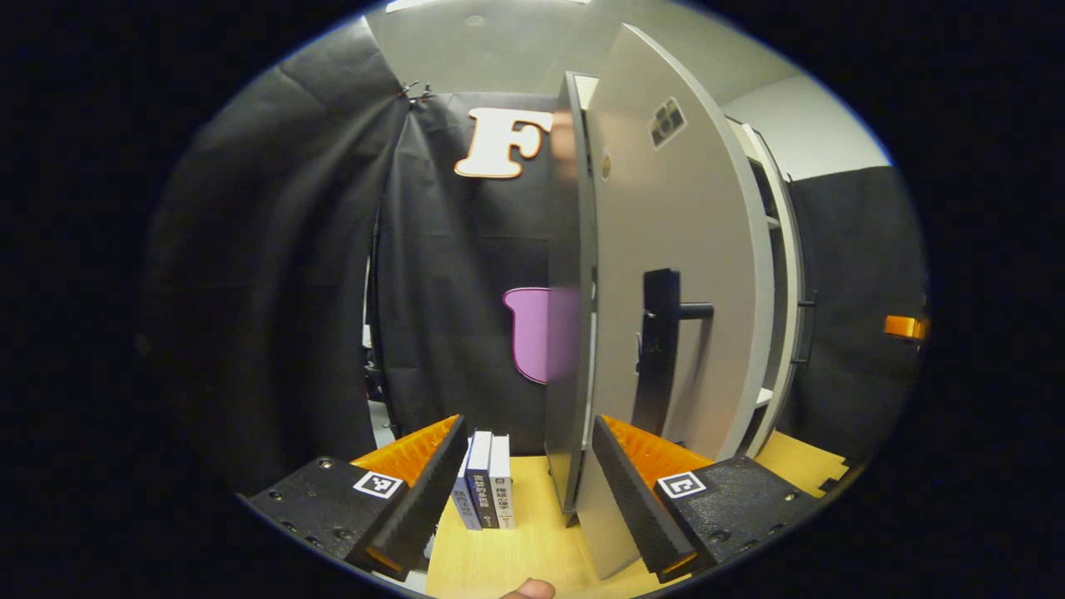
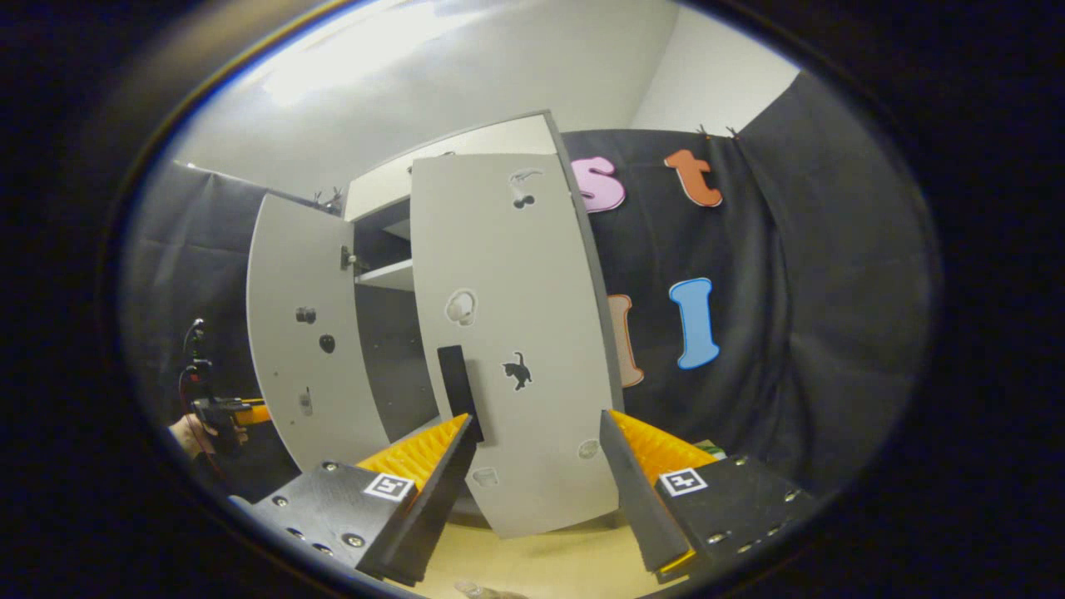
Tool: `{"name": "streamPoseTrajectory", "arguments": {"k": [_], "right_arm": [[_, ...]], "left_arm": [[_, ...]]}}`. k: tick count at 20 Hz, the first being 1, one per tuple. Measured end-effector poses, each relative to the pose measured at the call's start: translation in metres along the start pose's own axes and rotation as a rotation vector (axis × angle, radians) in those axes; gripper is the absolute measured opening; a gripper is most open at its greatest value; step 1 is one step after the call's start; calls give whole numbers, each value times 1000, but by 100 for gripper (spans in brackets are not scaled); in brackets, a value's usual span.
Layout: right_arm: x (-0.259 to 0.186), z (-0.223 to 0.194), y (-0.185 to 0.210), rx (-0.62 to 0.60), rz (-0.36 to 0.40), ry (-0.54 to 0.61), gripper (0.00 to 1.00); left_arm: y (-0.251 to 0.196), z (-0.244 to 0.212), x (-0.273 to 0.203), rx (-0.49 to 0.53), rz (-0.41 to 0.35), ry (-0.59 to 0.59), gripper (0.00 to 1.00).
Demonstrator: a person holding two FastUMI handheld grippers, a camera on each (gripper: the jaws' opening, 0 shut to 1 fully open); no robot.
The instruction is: Grasp the bottle in the cabinet with the left hand and place it on the coaster, then close the right door with the right hand and the left door with the left hand.
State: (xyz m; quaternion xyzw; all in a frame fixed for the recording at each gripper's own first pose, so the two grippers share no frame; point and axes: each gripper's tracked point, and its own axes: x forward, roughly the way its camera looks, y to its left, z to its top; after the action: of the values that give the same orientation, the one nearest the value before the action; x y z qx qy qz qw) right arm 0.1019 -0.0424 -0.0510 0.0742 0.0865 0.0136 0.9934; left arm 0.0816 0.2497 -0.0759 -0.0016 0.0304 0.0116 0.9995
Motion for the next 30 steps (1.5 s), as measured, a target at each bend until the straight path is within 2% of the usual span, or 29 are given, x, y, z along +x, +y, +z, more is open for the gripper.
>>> {"name": "streamPoseTrajectory", "arguments": {"k": [2, 4, 6, 7, 8, 9, 11, 12, 14, 15, 19, 20, 21, 24, 25, 26, 30], "right_arm": [[-13, 5, -4, 21, -7, -14, 92], [-21, 7, -6, 26, -15, -26, 92], [-28, 7, -10, 11, -28, -31, 92], [-30, 8, -11, -6, -35, -37, 91], [-31, 8, -14, -26, -43, -39, 88], [-33, 7, -15, -50, -53, -40, 92], [-36, 11, -16, -101, -66, -45, 92], [-37, 14, -15, -120, -63, -47, 88], [-40, 16, -4, -138, -28, -58, 92], [-43, 15, 5, -138, 1, -67, 92], [-40, 12, 22, -142, 51, -67, 92], [-37, 9, 25, -148, 55, -59, 88], [-34, 7, 27, -157, 54, -52, 92], [-25, -1, 30, -188, 46, -27, 92], [-22, -2, 32, -195, 44, -25, 89], [-19, -4, 34, -198, 47, -22, 92], [-11, -7, 41, -201, 51, -15, 92]], "left_arm": [[-10, 1, 6, -35, -12, 6, 87], [-24, -4, 4, -78, -34, 34, 89], [-31, -1, 4, -69, -47, 38, 87], [-35, 0, 5, -49, -51, 34, 89], [-38, 2, 4, -29, -48, 27, 89], [-41, 2, 4, -16, -40, 24, 89], [-51, 0, 6, -30, -37, 27, 87], [-57, -1, 6, -42, -42, 30, 87], [-69, 0, 9, -59, -61, 29, 87], [-75, -1, 10, -71, -69, 27, 92], [-86, 0, 14, -97, -60, 14, 89], [-88, 0, 15, -96, -60, 14, 87], [-91, -1, 16, -90, -64, 17, 89], [-92, -3, 18, -55, -56, 45, 89], [-93, -1, 20, -46, -48, 45, 89], [-92, 0, 21, -40, -44, 40, 89], [-89, -6, 29, -58, -30, 46, 89]]}}
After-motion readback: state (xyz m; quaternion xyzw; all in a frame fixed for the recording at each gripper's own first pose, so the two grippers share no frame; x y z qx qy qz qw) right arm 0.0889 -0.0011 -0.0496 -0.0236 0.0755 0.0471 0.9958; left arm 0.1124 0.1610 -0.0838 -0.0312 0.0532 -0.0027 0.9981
